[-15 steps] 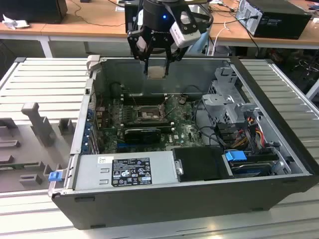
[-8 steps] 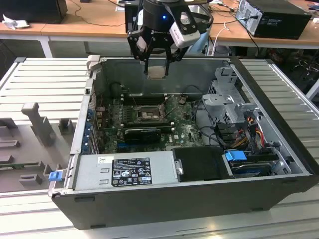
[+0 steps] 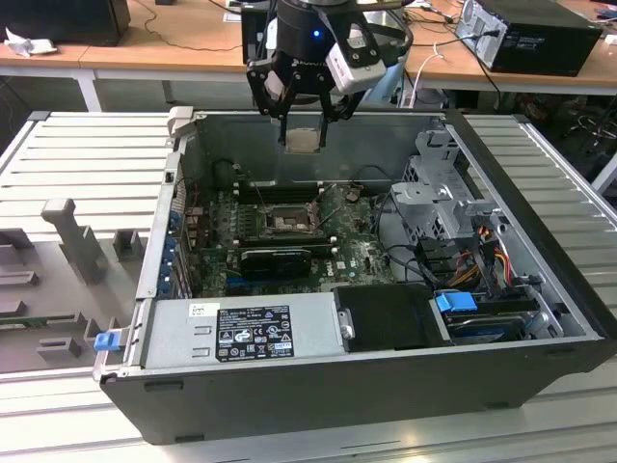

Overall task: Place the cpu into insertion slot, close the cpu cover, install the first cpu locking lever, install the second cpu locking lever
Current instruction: 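Place the cpu into insertion slot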

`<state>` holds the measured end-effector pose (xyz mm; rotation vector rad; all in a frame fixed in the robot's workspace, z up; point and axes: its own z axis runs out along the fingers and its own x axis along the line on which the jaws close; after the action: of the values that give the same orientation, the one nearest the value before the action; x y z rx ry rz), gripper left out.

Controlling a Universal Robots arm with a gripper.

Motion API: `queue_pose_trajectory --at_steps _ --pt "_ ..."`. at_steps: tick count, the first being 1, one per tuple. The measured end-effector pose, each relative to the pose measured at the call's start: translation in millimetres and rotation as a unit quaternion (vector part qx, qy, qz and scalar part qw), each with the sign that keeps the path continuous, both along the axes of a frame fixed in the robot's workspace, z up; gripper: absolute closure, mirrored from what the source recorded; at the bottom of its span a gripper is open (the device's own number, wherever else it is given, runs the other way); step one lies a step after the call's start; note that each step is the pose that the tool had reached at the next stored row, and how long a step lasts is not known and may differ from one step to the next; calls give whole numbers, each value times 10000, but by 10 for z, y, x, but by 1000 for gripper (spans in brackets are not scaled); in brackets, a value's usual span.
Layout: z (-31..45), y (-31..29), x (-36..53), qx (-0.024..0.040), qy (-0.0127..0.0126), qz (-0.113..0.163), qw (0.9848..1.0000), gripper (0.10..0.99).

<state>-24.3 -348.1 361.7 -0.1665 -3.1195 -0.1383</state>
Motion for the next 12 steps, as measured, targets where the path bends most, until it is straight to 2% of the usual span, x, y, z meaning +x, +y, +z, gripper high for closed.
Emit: queue_pose_trajectory --at_steps 2,6,12 --pt "-1 0 0 0 0 -251 9997 557" --pt "-1 0 0 0 0 -390 9992 557" --pt "-2 0 0 0 0 -672 9977 557"
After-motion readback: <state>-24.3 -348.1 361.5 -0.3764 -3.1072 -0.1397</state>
